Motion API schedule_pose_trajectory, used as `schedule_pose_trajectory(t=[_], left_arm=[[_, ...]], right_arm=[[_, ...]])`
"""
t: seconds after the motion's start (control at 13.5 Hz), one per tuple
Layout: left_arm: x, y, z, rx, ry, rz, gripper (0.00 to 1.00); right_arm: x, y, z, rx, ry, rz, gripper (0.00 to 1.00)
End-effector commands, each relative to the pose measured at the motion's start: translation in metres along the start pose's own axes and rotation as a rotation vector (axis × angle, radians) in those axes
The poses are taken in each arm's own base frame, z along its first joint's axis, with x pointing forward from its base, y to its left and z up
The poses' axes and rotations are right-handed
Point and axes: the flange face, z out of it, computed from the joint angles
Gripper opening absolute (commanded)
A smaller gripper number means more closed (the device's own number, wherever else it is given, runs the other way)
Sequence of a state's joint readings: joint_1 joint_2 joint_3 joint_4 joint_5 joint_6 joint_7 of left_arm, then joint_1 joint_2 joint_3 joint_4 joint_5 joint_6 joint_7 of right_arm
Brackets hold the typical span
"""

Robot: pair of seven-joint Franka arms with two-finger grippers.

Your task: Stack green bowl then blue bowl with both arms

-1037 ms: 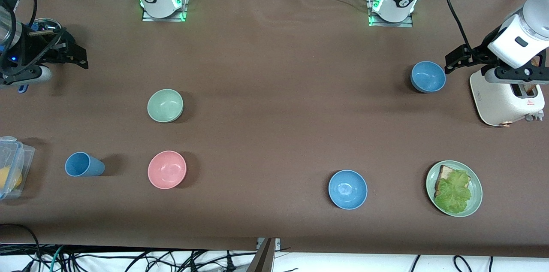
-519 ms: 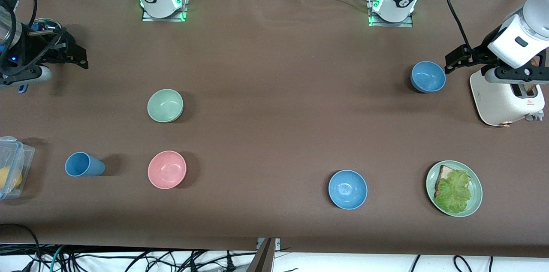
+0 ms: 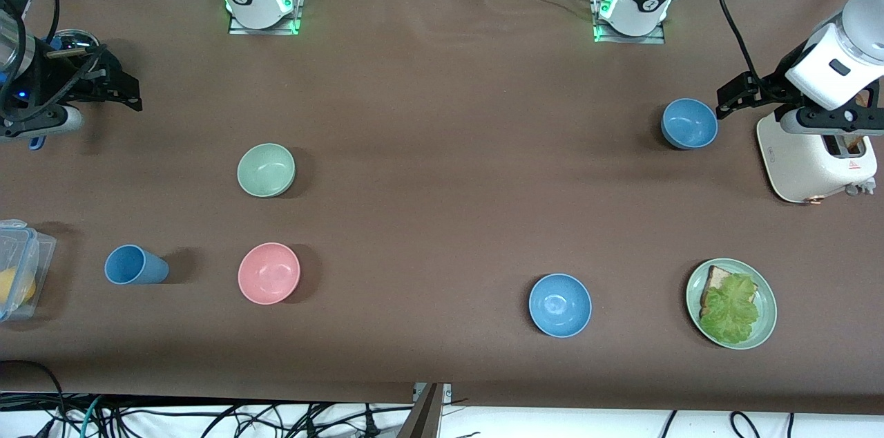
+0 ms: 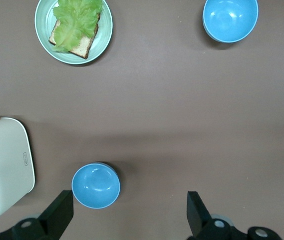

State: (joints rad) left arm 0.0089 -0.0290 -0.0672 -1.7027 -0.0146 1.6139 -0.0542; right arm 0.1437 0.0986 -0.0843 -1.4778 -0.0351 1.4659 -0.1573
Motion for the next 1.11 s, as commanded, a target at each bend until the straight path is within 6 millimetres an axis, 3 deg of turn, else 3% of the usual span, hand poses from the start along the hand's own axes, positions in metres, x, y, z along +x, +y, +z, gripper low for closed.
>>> schedule_pose_trajectory(t=[0.0, 0.3, 1.04], left_arm=[[0.0028, 0.0008, -0.0055, 0.008, -0.003, 0.01, 1.0], [0.0021, 0.0069, -0.007, 0.007, 0.0, 0.021, 1.0], [0.0047, -0.0016, -0.0023, 0.006, -0.009, 0.006, 1.0]], right_arm=[[0.002, 0.0016, -0.0054, -0.012, 0.006, 0.007, 0.99], [0.0022, 0.0016, -0.0055, -0.012, 0.008, 0.005, 0.99], [0.0022, 0.0018, -0.0055, -0.013, 0.007, 0.007, 0.99]])
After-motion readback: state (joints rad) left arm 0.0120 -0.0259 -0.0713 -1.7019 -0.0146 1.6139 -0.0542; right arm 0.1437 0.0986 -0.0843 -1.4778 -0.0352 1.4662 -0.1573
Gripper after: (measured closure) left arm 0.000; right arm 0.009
